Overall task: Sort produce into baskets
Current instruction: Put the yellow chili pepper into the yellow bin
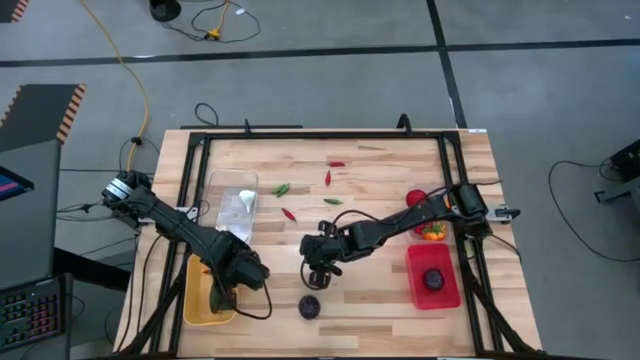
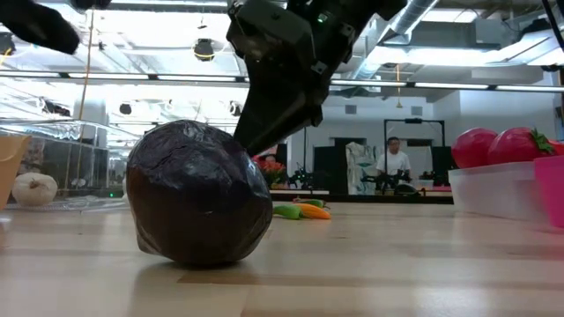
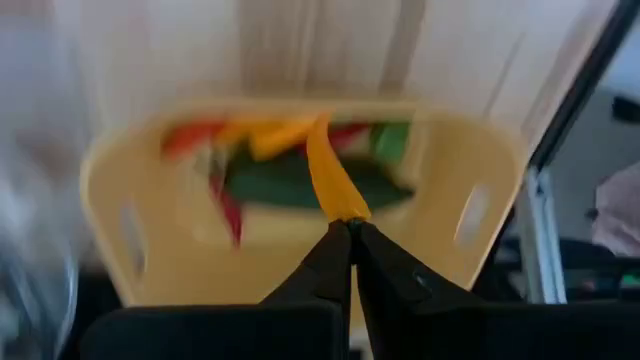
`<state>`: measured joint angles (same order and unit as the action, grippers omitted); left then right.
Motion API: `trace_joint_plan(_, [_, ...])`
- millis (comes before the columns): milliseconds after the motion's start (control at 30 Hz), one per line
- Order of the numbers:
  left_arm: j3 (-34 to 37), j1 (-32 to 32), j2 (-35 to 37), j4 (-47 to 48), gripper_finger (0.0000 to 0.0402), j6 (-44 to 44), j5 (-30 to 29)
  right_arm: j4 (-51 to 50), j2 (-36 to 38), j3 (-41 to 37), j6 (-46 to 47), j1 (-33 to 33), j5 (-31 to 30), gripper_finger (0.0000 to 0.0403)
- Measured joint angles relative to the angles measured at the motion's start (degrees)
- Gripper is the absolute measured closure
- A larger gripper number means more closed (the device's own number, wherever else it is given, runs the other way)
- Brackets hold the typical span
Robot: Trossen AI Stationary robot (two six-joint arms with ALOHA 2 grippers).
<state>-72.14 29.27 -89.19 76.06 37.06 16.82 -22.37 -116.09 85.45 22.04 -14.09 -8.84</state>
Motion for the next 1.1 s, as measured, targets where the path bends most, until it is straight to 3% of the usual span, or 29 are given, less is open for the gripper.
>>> trace_joint_plan(300, [0.00,1.99,0.00,11.17,0.0395,8.40,-2.01,-2.93,0.00,0.00,0.00,0.71,-0.07,0.0236])
trace_joint_plan(533, [0.00,2.17,0.00,11.47,0.0338,11.43,-6.72,-8.85,0.00,0.00,0.61,1.54,-1.17,0.0237])
trace_joint_plan(733, [0.00,2.17,0.00,11.32,0.0284,9.03,-11.98,-15.87,0.00,0.00,0.46,1.54,-7.84,0.0237])
trace_joint_plan(1100, [0.00,2.15,0.00,5.31,0.0274,6.64,-14.51,-17.32,0.00,-5.36,-0.02,2.30,-9.40,0.0237])
